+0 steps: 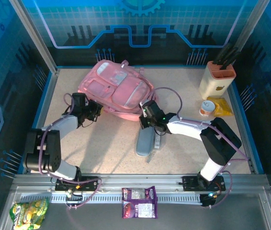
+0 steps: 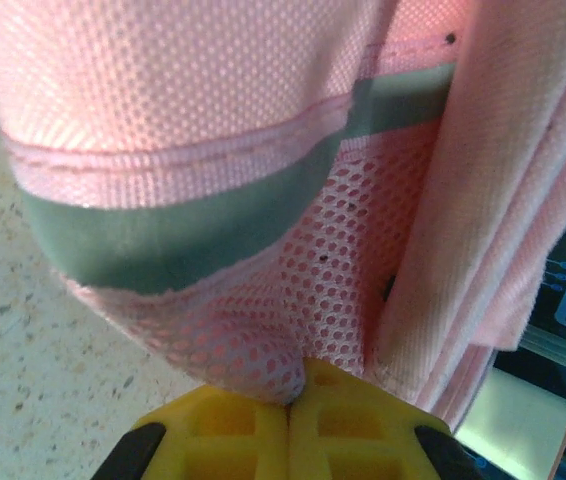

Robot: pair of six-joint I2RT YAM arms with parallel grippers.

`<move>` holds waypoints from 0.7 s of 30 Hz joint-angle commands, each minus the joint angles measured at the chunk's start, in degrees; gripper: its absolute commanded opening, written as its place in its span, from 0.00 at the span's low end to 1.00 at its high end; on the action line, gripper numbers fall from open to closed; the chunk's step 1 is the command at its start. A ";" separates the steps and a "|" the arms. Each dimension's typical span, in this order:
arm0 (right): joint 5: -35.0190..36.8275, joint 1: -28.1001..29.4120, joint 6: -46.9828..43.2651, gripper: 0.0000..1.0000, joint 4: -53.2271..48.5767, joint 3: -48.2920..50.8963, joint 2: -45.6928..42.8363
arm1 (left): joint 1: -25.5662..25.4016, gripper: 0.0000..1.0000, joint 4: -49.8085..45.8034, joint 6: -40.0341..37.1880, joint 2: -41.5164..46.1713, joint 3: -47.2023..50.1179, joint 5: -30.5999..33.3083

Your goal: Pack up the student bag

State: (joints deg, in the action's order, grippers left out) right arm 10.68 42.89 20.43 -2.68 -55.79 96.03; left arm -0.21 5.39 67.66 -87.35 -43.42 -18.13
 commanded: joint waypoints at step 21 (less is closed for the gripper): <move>-6.04 4.13 4.70 0.00 -5.58 -6.96 4.00 | -11.82 0.69 7.73 10.78 12.54 12.92 7.34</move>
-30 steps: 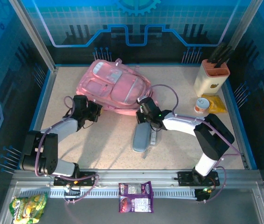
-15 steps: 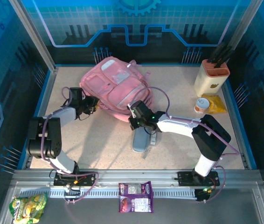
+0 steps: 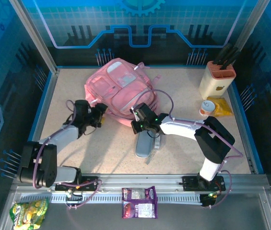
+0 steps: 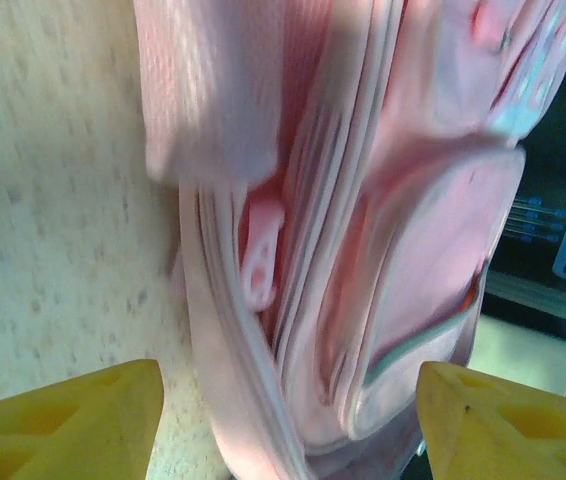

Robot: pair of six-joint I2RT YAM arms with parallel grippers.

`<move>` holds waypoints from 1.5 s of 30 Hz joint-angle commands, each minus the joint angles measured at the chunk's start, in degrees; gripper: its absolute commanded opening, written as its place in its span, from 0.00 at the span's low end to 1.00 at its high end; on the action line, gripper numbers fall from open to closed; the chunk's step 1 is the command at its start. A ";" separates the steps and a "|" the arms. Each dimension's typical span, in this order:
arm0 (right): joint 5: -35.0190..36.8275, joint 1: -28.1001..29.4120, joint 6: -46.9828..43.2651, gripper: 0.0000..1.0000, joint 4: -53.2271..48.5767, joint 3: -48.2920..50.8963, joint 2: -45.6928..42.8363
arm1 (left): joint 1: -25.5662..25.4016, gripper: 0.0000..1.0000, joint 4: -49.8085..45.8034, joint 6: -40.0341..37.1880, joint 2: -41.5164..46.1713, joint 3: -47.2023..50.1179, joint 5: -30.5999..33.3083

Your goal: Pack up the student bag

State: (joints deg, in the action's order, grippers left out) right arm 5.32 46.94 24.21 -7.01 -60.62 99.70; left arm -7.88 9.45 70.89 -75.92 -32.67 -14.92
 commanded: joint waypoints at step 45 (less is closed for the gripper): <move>-1.73 -6.74 -3.01 0.00 -9.42 -0.65 -6.44 | -5.80 0.00 -6.15 0.42 -1.80 -8.19 11.04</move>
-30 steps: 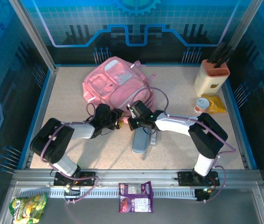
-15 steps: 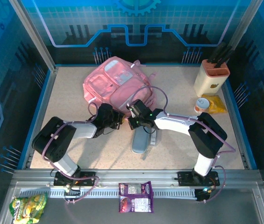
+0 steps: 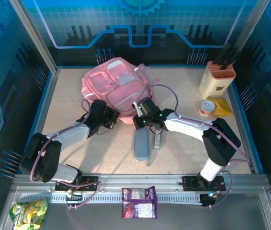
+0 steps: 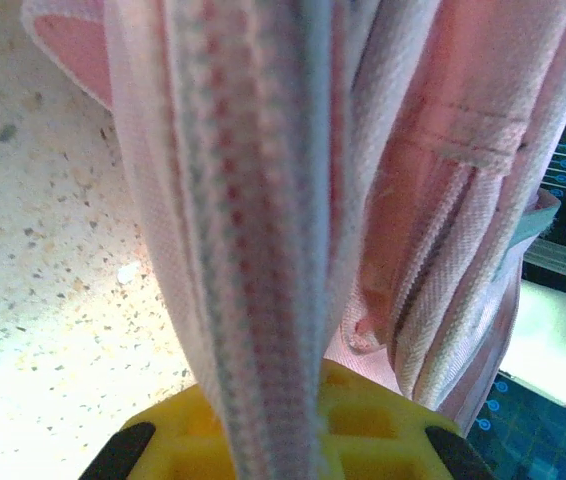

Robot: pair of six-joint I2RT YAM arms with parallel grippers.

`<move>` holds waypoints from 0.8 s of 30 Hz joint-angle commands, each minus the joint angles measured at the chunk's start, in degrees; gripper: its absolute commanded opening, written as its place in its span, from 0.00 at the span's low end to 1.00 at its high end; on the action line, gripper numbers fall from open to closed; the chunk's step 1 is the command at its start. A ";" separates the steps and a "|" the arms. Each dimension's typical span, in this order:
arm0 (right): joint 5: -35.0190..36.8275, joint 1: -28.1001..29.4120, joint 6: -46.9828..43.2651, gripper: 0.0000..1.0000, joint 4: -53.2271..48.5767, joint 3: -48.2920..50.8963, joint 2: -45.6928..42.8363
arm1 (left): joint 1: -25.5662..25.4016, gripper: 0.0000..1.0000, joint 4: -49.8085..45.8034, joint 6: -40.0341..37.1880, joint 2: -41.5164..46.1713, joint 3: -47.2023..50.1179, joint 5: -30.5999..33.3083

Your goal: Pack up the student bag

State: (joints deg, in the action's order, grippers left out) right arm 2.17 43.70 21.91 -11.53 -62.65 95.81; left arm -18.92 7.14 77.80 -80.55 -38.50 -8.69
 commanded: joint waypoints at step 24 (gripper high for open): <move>-3.41 -5.89 -6.80 0.00 -11.17 -8.82 0.33 | 28.59 0.14 -13.31 -24.72 -8.83 -19.40 -8.71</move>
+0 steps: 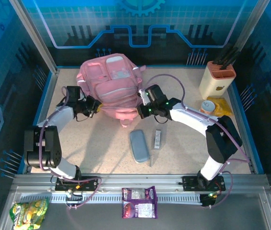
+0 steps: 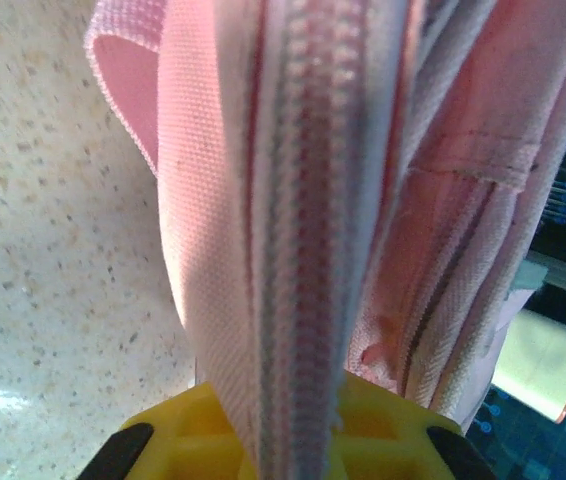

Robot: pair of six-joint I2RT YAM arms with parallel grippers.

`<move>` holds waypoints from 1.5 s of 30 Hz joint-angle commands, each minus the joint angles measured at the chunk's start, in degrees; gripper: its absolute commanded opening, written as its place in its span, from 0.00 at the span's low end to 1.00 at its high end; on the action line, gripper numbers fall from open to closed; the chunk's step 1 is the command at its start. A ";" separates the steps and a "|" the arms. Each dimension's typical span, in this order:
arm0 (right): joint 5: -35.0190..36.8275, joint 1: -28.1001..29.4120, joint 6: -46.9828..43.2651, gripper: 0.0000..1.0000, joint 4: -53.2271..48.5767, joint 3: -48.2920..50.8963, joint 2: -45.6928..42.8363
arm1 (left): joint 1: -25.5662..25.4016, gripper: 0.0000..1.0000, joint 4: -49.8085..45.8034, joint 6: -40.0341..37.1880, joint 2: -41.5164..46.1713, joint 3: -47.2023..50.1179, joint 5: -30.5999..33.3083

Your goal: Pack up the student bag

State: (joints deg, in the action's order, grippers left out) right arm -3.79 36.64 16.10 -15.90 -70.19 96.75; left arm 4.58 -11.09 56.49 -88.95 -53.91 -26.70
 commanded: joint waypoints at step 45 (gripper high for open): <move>-1.65 10.55 6.66 0.00 3.00 -1.26 8.64 | -29.32 0.45 3.82 37.52 7.25 9.68 26.00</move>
State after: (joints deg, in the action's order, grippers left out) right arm -4.56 45.87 22.28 -13.58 -72.03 104.55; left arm -24.18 -3.81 92.12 -80.55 -42.30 -2.28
